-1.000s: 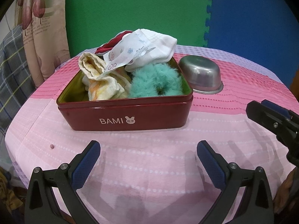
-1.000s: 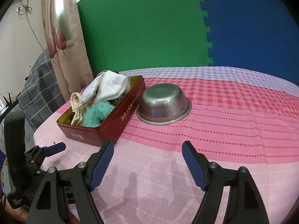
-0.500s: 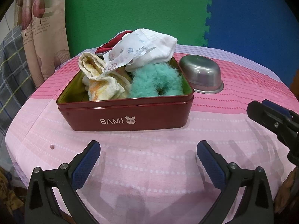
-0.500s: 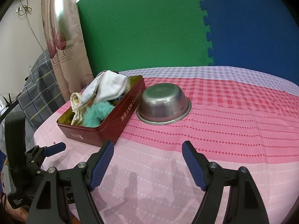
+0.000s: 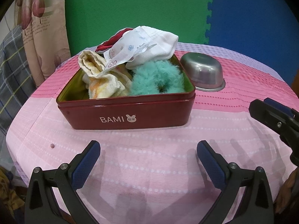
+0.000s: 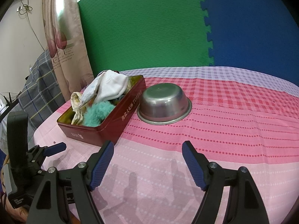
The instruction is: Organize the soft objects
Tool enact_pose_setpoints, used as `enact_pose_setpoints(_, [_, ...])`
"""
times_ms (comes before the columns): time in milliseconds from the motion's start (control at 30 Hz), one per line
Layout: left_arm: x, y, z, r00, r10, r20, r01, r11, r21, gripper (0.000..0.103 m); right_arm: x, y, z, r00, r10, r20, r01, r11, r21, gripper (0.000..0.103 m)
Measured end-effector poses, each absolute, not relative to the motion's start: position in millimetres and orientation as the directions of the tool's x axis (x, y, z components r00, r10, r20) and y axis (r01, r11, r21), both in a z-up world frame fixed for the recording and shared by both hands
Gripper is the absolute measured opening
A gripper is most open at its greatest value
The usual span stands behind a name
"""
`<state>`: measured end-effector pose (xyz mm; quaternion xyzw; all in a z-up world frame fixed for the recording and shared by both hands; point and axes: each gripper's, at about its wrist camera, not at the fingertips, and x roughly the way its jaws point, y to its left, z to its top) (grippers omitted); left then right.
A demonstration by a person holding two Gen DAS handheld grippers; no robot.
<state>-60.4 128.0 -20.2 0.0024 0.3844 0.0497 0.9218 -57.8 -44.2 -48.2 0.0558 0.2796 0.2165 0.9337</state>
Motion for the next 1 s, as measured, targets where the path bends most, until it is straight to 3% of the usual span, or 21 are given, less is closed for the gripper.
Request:
enact_pose_setpoints(567, [-57,130,-23,0.684,0.084,-0.725,-0.089,0.996,0.031,0.102,-56,-44,-49,0.743,0.439,-0.505,-0.378,0.898,0.225,0.077])
enact_pose_setpoints(867, [-74,119,9,0.78,0.11,-0.616,-0.074,0.994,0.083,0.102,-50,-49,-50,0.727,0.452,-0.516,-0.372,0.892,0.258,0.079])
enact_pose_setpoints(1000, [-82,119,27,0.758,0.106,-0.644,-0.085,0.994,0.063,0.102,-29,-64,-56,0.673,0.419,-0.61,-0.297,0.908,0.296,0.08])
